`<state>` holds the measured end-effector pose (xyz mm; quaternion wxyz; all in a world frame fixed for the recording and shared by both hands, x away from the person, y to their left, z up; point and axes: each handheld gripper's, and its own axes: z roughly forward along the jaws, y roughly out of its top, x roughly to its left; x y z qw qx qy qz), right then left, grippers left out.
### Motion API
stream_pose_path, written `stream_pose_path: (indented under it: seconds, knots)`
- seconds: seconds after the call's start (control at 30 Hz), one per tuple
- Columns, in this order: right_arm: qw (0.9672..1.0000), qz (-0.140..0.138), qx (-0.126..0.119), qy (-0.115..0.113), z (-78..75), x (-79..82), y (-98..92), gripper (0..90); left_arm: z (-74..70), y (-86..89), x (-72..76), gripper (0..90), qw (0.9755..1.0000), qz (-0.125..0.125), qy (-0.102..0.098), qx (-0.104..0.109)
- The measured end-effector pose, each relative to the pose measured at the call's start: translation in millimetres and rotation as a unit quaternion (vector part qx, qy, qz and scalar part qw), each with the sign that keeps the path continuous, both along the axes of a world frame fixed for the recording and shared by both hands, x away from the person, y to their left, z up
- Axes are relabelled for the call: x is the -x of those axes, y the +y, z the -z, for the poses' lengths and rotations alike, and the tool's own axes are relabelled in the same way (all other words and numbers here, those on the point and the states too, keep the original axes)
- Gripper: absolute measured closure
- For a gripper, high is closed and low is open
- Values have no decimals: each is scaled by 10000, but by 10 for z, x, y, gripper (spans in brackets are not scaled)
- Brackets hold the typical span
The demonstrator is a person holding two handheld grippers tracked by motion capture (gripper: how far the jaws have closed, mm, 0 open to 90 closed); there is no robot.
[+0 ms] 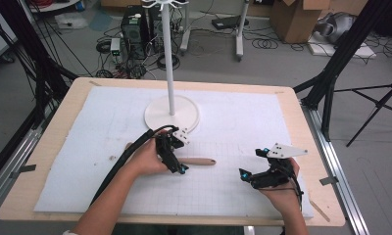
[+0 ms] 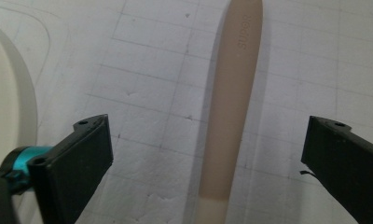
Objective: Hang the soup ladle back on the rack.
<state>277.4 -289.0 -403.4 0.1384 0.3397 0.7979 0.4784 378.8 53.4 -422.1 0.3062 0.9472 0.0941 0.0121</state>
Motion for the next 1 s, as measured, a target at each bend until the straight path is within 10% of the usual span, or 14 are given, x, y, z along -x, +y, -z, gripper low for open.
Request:
stream_pose_path:
  seconds: [1.0]
  knots:
    - [10000,55,27,18,28,-14,-35,7,-37,52,65,622,9993,131,-51,-351]
